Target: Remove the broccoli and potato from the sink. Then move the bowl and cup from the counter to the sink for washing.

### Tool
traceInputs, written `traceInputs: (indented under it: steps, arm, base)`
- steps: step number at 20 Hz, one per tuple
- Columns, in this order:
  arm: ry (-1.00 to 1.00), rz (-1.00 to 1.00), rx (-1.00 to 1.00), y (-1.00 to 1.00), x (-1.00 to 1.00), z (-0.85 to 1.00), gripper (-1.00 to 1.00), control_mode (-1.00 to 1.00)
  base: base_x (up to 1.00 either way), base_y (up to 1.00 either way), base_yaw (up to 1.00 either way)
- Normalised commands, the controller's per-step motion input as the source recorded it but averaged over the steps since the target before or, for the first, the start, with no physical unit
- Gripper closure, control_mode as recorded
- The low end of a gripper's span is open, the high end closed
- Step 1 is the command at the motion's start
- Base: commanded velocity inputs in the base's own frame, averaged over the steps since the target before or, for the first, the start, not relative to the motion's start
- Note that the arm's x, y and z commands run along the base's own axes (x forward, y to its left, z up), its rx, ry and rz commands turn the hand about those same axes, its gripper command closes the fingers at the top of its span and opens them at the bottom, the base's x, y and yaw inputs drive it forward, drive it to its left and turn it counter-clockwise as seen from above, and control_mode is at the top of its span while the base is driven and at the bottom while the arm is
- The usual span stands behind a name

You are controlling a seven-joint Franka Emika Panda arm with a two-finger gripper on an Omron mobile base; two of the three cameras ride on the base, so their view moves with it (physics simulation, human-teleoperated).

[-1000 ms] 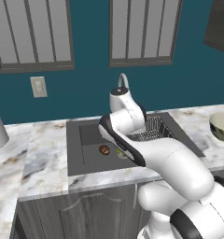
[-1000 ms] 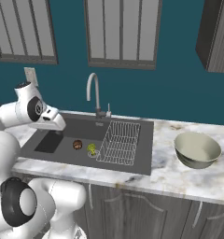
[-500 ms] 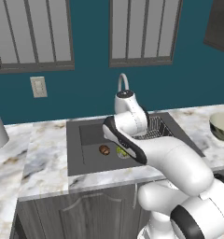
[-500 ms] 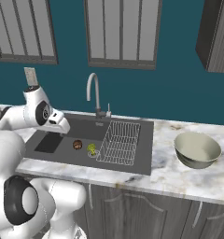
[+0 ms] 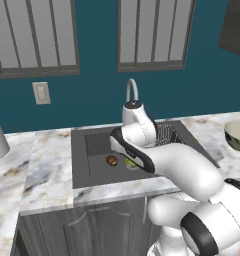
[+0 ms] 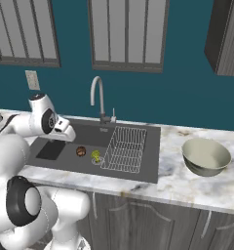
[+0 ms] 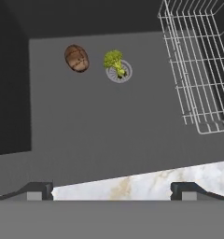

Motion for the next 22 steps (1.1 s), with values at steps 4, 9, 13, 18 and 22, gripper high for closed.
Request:
traceInputs:
  steps: [4,9,13,18,22]
  arm:
    - [0.00,0.00,0.00,0.00,0.19,-0.16,-1.00,-1.00]
    - [0.00,0.02,0.00,0.00,0.18,-0.14,-1.00,-1.00]
    - [0.00,0.07,0.00,0.00,0.11,-0.14,-1.00,-1.00]
    - [0.00,0.10,0.00,0.00,0.03,-0.13,-1.00,-1.00]
    - [0.00,0.12,0.00,0.00,0.03,-0.12,-1.00,-1.00]
  base:
    - [0.00,0.00,0.00]
    - [0.00,0.00,0.00]
    - [0.00,0.00,0.00]
    - [0.00,0.00,0.00]
    - [0.00,0.00,0.00]
